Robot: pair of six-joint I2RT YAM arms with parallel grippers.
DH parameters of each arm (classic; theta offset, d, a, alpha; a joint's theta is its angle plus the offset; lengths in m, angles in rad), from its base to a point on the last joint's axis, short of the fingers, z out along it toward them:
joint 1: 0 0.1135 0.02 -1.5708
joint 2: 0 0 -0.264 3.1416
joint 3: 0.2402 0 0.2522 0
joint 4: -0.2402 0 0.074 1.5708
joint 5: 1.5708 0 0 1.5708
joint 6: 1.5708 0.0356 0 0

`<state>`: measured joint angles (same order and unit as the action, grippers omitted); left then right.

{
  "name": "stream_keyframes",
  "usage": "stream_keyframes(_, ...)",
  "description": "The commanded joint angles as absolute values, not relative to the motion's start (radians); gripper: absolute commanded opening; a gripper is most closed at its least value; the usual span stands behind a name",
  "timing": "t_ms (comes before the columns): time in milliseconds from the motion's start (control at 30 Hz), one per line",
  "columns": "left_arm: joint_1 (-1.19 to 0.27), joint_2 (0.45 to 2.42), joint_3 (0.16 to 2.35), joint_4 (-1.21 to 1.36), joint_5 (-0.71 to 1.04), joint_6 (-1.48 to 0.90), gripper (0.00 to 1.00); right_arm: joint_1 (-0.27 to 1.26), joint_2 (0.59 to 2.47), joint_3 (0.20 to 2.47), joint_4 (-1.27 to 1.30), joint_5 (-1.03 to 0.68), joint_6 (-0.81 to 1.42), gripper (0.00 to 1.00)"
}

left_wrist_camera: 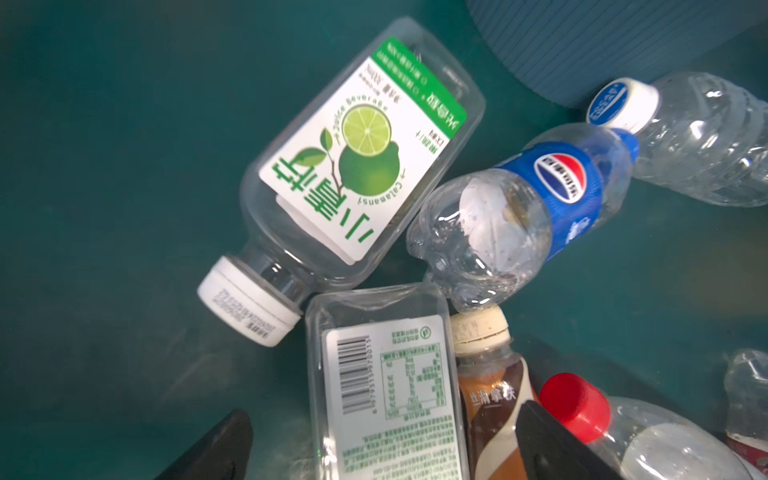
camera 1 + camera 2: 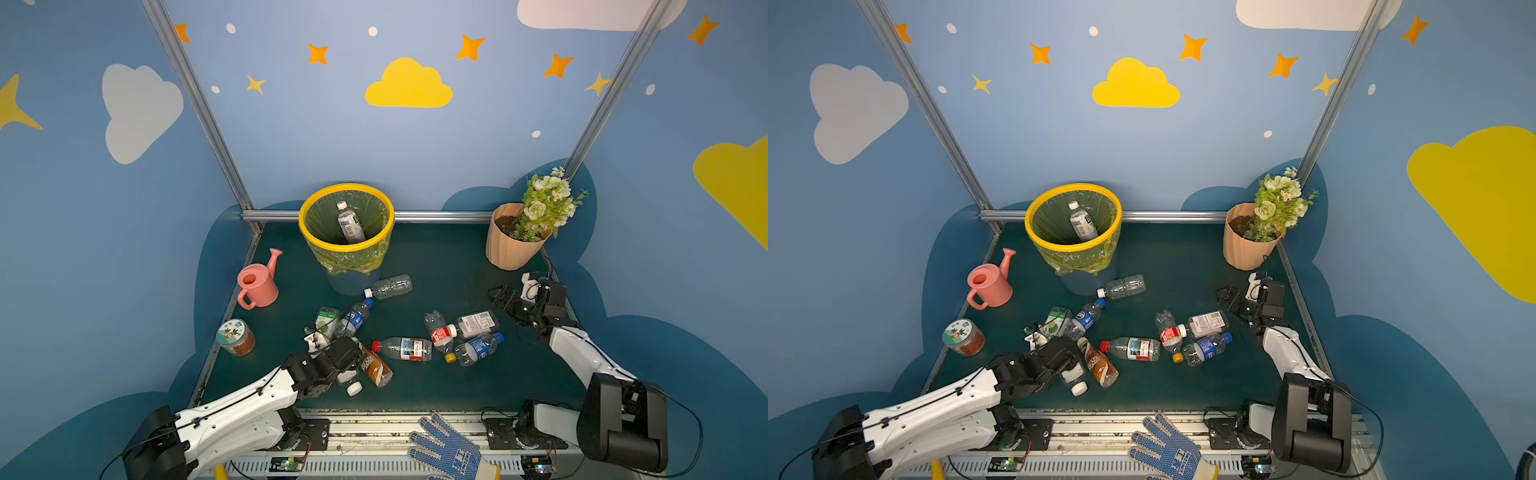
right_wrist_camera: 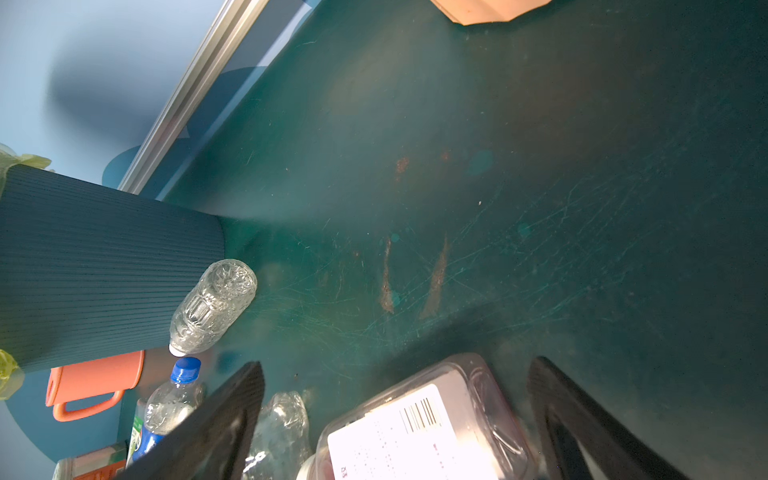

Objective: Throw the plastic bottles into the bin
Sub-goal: 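Lower the left gripper onto the clear square bottle with green label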

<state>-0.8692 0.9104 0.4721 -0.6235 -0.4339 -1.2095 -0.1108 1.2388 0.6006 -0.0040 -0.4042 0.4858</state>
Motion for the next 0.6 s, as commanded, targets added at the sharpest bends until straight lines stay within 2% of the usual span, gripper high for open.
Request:
stream_keyframes(0,-0.826,0.927,0.463,-0.539,-0.349,-1.155,0.98,-0.115,1.243,0.618,-0.009,-0.411,0.479,0.96)
stream_keyframes(267,-0.781,0.995,0.482,-0.534,-0.297,-1.087,0.95,-0.116,1.221,0.612,-0.023,-0.401,0.475,0.96)
stream_keyframes(567,-0.780,1.021,0.476,-0.552,-0.295,-1.077,0.82,-0.116,1.227,0.612,-0.020,-0.404,0.479,0.96)
